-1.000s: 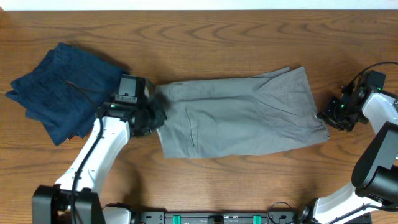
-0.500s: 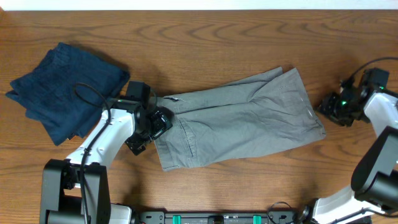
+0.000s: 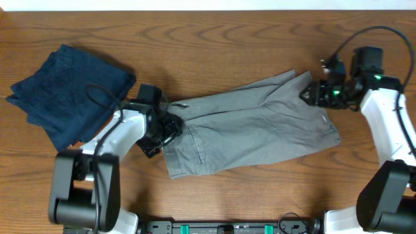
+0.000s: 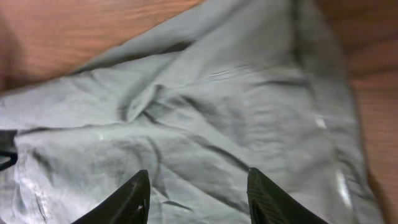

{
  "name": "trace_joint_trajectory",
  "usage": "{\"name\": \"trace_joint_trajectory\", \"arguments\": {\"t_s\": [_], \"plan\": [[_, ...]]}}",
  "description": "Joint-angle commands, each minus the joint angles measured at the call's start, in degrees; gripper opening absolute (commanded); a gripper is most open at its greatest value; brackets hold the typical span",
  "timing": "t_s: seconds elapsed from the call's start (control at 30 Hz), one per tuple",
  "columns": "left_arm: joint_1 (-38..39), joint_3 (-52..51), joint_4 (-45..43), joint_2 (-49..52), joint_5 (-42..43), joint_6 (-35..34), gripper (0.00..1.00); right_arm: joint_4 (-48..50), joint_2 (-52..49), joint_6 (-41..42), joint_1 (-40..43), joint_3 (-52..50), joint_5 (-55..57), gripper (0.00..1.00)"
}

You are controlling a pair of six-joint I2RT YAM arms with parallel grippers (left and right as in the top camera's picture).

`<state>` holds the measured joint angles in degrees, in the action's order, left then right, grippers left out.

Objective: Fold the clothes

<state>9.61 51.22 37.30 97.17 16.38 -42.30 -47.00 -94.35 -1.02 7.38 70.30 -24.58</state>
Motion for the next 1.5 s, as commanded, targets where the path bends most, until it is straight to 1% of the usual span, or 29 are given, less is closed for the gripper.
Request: {"name": "trace_joint_trajectory", "arguments": {"t_s": [0.0, 0.03, 0.07, 0.1, 0.13, 0.17, 0.2, 0.33, 0.43, 0.5, 0.6, 0.7, 0.73, 0.9, 0.93, 1.0, 1.1, 1.17, 1.27, 1.43, 1.47], "plan": [[0.1, -0.5, -1.2, 2.8, 3.9, 2.0, 0.62, -0.2, -0.5, -1.6, -3.4, -0.5, 2.0, 0.48], [0.1, -0.5, -1.6, 3.2, 4.9, 3.1, 0.51, -0.1, -0.5, -1.6, -4.5, -0.7, 2.5, 0.48], [0.1, -0.5, -1.8, 3.4, 5.7, 4.3, 0.37, -0.2, -0.5, -1.6, -5.6, -0.7, 3.2, 0.48], [0.1, -0.4, -1.8, 3.3, 5.7, 5.2, 0.25, -0.2, -0.5, -1.6, -6.5, -0.7, 3.4, 0.47], [0.1, -0.4, -1.8, 3.1, 5.7, 6.5, 0.1, -0.1, -0.7, -1.6, -7.5, -0.8, 3.4, 0.46], [0.1, -0.2, -1.4, 2.9, 6.1, 8.1, 0.06, 0.0, -0.8, -1.6, -8.4, -0.8, 3.4, 0.44], [0.0, 0.1, -0.5, 2.5, 6.4, 9.6, 0.06, 0.1, -1.1, -1.6, -9.3, -0.8, 3.4, 0.42], [-0.3, 3.7, 6.9, -0.6, 6.3, 15.0, 0.06, 0.5, -3.2, -1.6, -12.4, -0.8, 3.4, 0.26], [-1.1, 7.8, 13.1, -3.8, 6.5, 15.3, 0.06, 0.5, -5.2, -1.6, -15.1, -0.8, 3.3, 0.19], [-1.6, 11.6, 17.9, -6.6, 7.1, 15.9, 0.06, 0.5, -7.3, -1.6, -17.6, -0.8, 3.1, 0.17], [-1.6, 16.3, 21.5, -10.4, 7.2, 16.0, 0.06, 0.7, -10.7, -1.6, -21.7, -0.8, 0.4, 0.16], [-1.6, 20.3, 22.8, -13.5, 8.0, 15.9, 0.06, 2.2, -14.8, -1.6, -26.3, -0.8, -2.3, 0.16], [-1.6, 21.4, 22.8, -14.5, 9.5, 15.9, 0.06, 3.3, -16.3, -1.0, -28.2, -0.8, -3.3, 0.16], [-1.5, 23.8, 20.8, -17.6, 14.3, 14.8, 0.06, 13.4, -23.3, 2.5, -37.6, -0.8, -12.8, 0.18], [-1.5, 23.8, 20.7, -17.8, 15.2, 14.3, 0.06, 15.6, -24.1, 3.6, -39.4, -0.8, -12.9, 0.2], [-1.5, 23.8, 20.7, -17.9, 18.5, 14.2, 0.06, 20.0, -25.2, 6.9, -42.6, -0.8, -10.0, 0.21], [-1.5, 23.8, 20.4, -17.9, 24.2, 14.2, 0.06, 23.7, -25.2, 10.2, -45.3, -0.4, -2.1, 0.23], [-1.5, 23.8, 20.2, -17.9, 25.0, 14.2, 0.06, 22.8, -24.9, 10.2, -45.5, 1.0, 0.9, 0.27], [-1.5, 23.8, 19.7, -17.9, 24.7, 14.2, 0.06, 17.7, -22.9, 9.9, -43.4, 4.5, 3.7, 0.28], [-1.5, 23.8, 17.7, -17.9, 24.5, 14.2, 0.06, 8.2, -16.0, 8.1, -36.5, 8.9, 10.4, 0.29], [-1.5, 23.8, 17.5, -17.9, 24.3, 14.2, 0.06, 6.9, -14.1, 7.5, -34.7, 9.1, 11.9, 0.31]]}}
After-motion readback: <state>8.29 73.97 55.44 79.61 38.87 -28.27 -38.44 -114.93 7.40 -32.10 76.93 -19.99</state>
